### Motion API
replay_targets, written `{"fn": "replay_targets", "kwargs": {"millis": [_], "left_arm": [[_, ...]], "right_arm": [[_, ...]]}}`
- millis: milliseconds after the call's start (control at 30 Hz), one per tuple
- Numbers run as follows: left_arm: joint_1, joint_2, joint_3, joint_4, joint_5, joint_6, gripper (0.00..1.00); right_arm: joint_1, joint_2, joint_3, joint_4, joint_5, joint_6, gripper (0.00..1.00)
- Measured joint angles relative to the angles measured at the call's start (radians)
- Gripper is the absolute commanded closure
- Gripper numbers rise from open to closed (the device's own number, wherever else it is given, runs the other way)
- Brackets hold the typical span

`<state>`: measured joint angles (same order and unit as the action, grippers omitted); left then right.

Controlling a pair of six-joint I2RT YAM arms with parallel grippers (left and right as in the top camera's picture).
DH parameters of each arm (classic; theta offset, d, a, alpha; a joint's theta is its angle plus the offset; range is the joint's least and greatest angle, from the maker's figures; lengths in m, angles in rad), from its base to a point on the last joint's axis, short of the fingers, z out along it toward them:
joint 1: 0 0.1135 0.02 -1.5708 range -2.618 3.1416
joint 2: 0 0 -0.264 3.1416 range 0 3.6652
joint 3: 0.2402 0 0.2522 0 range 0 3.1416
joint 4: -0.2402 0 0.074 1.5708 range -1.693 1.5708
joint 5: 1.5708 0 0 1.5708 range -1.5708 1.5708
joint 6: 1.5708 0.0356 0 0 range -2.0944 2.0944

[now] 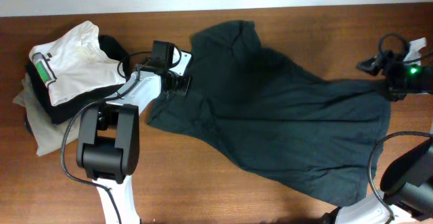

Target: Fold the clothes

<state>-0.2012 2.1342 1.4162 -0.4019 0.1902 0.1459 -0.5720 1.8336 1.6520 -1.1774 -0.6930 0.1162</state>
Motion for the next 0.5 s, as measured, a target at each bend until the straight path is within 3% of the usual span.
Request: {"fn": "replay_targets", "kwargs": {"millis": [67, 133, 167, 233, 300, 333, 367, 433, 500], "left_arm": [[0.019, 0.000, 0.028, -0.091, -0.114, -0.071, 1.00], [0.141, 0.000, 0.034, -0.129, -0.059, -0.118, 1.00], [0.191, 0.000, 0.035, -0.137, -0.044, -0.129, 1.00], [0.226, -0.001, 0.038, -0.158, -0.021, -0.158, 0.89], [0.227, -0.001, 0.040, -0.166, 0.011, -0.170, 0.79], [0.217, -0.002, 0.048, -0.178, 0.026, -0.165, 0.77], [0.205, -0.002, 0.052, -0.183, 0.030, -0.162, 0.76], [0.160, -0.002, 0.077, -0.193, 0.039, -0.145, 0.71], [0.127, -0.002, 0.101, -0.193, 0.042, -0.134, 0.69]], "right_arm": [[0.049, 0.003, -0.019, -0.037, 0.179, 0.023, 0.24], [0.061, 0.024, -0.080, -0.020, 0.360, 0.085, 0.24], [0.059, 0.047, -0.110, 0.016, 0.449, 0.110, 0.28], [0.060, 0.085, -0.161, 0.151, 0.520, 0.124, 0.46], [0.071, 0.117, -0.203, 0.310, 0.489, 0.114, 0.74], [0.093, 0.140, -0.224, 0.417, 0.455, 0.110, 0.79], [0.113, 0.160, -0.235, 0.477, 0.436, 0.117, 0.82], [0.175, 0.212, -0.242, 0.574, 0.396, 0.120, 0.75], [0.208, 0.233, -0.243, 0.623, 0.380, 0.120, 0.76]]}}
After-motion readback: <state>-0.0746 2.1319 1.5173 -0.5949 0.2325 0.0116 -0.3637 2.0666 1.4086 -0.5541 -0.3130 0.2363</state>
